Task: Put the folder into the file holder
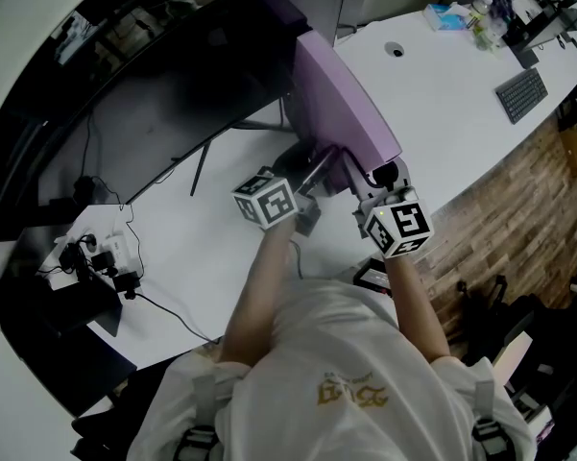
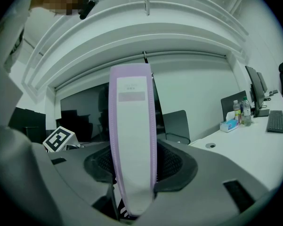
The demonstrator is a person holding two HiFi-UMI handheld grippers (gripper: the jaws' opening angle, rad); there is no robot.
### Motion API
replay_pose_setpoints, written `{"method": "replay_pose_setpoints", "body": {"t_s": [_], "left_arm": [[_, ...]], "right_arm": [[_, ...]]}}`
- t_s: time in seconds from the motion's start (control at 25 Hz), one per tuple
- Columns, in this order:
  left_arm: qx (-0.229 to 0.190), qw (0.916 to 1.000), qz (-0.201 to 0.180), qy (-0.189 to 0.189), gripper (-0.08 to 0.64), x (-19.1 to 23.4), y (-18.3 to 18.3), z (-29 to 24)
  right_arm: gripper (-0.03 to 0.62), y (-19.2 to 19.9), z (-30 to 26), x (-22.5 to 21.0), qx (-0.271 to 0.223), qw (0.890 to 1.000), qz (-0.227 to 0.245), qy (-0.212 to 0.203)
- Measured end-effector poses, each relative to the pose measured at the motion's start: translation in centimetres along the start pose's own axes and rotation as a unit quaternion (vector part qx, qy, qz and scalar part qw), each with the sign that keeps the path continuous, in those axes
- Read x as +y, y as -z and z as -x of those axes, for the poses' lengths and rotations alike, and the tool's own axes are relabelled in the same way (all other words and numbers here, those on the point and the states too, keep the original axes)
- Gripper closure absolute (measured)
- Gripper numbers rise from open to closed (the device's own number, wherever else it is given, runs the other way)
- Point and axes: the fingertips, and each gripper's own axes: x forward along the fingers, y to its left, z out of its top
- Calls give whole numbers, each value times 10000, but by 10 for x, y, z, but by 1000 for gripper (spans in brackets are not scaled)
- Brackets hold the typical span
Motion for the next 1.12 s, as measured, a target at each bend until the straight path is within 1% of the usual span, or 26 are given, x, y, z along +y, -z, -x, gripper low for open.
{"method": "replay_pose_setpoints", "body": {"t_s": [0.2, 0.44, 0.64, 0.76, 0.92, 1.12], "left_arm": [[-165, 9998, 8, -85, 272, -1, -8, 6], [-257, 9996, -17, -114, 272, -5, -13, 9], [-277, 9996, -93, -53, 273, -14, -10, 10], [-258, 9994, -215, -7, 284, -21, -5, 11], [-279, 9988, -401, -39, 302, -29, -4, 16], [-311, 9965, -774, -64, 357, -43, -6, 22]], "right_arm": [[377, 1, 4, 3, 30, 9997, 244, 22], [373, 0, 14, 1, 37, 9997, 209, 80], [377, -4, 25, 1, -23, 9997, 213, 119], [382, -6, 34, 2, -89, 9996, 188, 171], [394, -9, 46, 1, -174, 9994, 133, 261], [416, -10, 58, 1, -175, 9992, 65, 365]]}}
